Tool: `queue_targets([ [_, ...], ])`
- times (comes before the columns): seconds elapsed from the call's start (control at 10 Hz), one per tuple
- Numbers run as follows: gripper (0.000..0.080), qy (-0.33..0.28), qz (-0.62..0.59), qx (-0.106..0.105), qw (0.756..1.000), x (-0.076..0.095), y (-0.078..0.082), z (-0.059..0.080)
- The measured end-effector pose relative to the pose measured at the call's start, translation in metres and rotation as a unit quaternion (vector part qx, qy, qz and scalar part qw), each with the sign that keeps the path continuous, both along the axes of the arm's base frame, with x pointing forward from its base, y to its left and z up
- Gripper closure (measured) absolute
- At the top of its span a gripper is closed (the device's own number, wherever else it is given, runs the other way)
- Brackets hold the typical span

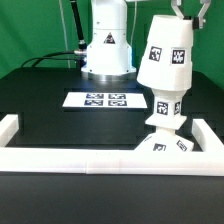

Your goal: Assemble lamp

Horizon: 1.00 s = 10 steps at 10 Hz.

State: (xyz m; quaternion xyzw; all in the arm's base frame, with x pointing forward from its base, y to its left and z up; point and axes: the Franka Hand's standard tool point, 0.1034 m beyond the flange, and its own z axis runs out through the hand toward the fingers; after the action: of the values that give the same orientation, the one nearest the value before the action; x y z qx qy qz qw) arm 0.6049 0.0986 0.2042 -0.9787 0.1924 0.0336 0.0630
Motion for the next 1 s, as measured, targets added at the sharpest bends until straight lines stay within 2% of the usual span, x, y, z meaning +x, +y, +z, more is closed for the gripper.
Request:
queue_targets([
  [0.3, 0.0754, -0.002, 0.006, -0.006, 1.000, 0.003, 0.004, -0.021],
  [0.6, 0.0754, -0.003, 0.013, -0.008, 1.000, 0.002, 0.001, -0.030],
  [1.0, 0.0754, -0.001, 0.018, -0.015, 1.000, 0.005, 0.009, -0.055],
])
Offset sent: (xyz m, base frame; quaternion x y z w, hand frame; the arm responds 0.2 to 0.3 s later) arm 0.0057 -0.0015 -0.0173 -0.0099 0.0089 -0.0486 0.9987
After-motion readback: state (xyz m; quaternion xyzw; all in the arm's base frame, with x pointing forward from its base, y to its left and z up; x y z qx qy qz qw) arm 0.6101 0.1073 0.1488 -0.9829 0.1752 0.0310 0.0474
